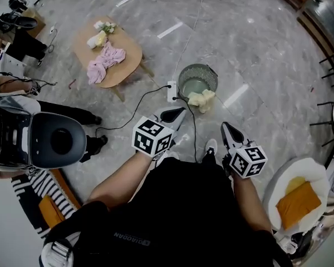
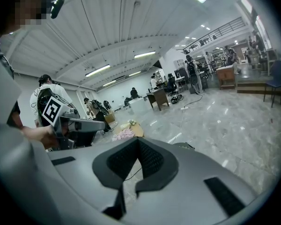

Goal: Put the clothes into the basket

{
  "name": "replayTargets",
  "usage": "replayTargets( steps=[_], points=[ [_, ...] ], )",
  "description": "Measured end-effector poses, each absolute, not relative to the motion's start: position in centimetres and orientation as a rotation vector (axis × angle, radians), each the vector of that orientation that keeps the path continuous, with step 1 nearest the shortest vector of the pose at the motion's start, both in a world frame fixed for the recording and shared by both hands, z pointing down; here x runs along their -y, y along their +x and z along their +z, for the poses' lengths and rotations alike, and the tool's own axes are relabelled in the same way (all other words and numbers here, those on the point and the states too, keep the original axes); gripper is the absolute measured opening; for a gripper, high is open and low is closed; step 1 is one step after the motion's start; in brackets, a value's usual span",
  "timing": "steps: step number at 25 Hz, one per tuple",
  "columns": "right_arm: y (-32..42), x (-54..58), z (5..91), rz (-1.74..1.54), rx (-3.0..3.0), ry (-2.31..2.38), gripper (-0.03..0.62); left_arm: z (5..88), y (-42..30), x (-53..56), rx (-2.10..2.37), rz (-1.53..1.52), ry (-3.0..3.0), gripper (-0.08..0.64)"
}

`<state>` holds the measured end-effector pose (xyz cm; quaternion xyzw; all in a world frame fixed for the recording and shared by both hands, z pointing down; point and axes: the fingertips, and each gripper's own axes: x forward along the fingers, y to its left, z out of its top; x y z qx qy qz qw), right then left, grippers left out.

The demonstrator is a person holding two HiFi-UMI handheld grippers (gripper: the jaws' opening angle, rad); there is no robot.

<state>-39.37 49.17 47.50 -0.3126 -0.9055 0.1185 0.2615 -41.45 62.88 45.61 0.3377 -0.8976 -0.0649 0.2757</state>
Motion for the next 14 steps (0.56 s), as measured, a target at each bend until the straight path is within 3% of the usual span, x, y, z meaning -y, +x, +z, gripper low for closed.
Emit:
replayTargets(
  steps=[14],
  points=[
    [-40.4, -48.6, 47.8, 0.325, 2.439, -0.849, 0.014, 45.8, -42.5, -62.4, 2.412, -0.182, 0.896, 0.001]
  ],
)
